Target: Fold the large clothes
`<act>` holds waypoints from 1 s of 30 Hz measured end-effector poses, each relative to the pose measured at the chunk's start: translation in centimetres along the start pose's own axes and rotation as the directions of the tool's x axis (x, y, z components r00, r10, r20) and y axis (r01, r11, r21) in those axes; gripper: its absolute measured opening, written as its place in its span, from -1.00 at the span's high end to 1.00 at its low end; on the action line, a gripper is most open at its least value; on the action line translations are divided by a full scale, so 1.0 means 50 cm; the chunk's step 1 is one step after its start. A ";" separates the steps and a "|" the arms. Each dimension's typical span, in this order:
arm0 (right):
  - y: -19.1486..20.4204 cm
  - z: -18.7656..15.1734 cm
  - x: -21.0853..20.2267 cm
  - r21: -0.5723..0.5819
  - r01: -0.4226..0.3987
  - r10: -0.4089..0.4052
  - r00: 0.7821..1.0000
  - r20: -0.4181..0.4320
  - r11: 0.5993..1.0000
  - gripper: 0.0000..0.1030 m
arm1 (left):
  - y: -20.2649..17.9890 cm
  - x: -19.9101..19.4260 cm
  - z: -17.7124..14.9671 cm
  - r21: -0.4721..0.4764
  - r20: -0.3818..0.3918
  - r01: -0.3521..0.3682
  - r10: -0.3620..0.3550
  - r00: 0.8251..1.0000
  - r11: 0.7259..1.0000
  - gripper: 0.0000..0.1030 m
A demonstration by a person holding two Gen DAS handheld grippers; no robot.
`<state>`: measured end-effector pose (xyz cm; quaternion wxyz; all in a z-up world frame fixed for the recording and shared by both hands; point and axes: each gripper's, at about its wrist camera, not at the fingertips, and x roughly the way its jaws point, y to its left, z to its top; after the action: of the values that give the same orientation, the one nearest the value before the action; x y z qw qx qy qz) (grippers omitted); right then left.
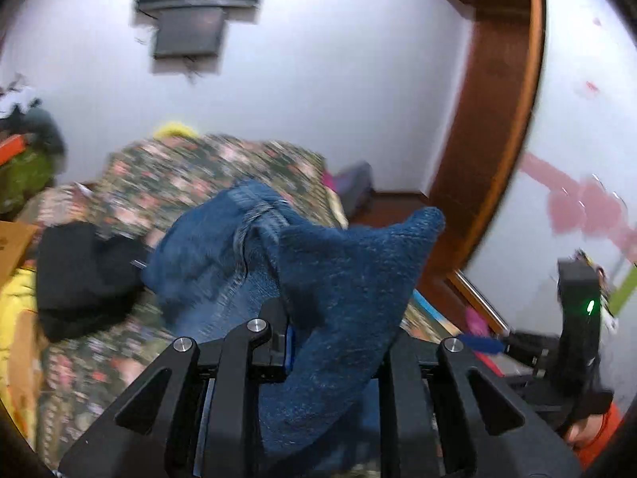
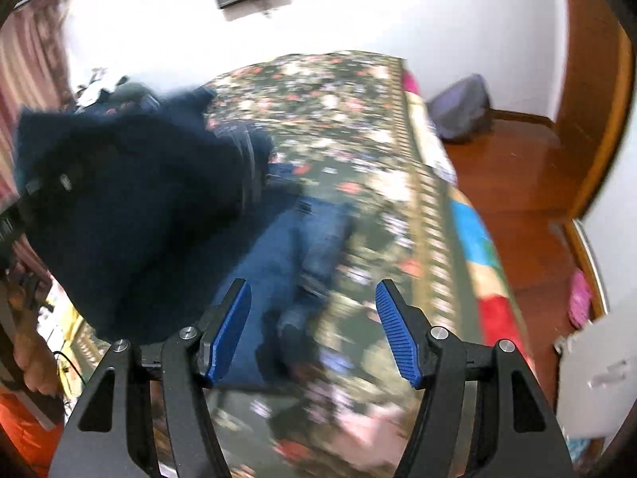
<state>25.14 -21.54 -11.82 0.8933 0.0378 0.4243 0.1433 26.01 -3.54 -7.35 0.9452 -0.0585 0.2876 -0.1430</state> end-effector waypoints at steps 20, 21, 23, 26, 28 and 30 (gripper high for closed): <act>0.044 0.032 -0.084 -0.052 -0.108 0.114 0.986 0.124 0.993 -0.19 | -0.069 -0.045 -0.101 0.237 -0.161 0.019 0.020 0.987 0.971 -0.42; 0.055 0.036 -0.081 -0.061 -0.123 0.130 0.984 0.125 0.991 -0.19 | -0.058 -0.048 -0.095 0.232 -0.151 0.008 0.028 0.988 0.973 -0.47; 0.083 0.046 -0.070 -0.084 -0.153 0.162 0.980 0.116 0.985 -0.19 | -0.029 -0.062 -0.086 0.210 -0.126 -0.026 0.054 0.991 0.977 -0.53; 0.118 0.048 -0.053 -0.129 -0.164 0.178 0.979 0.100 0.978 -0.19 | 0.018 -0.072 -0.078 0.164 -0.120 -0.076 0.097 0.988 0.984 -0.53; 0.133 0.043 -0.032 -0.162 -0.148 0.162 0.984 0.075 0.976 -0.19 | 0.052 -0.073 -0.078 0.115 -0.128 -0.084 0.099 0.987 0.990 -0.57; 0.135 0.034 -0.007 -0.167 -0.127 0.136 0.990 0.041 0.978 -0.19 | 0.080 -0.065 -0.086 0.098 -0.145 -0.110 0.124 0.982 0.989 -0.60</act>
<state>24.72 -15.09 -9.19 0.8928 -0.0040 0.3840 0.2355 21.98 1.14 -9.95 0.9292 0.0121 0.3545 -0.1039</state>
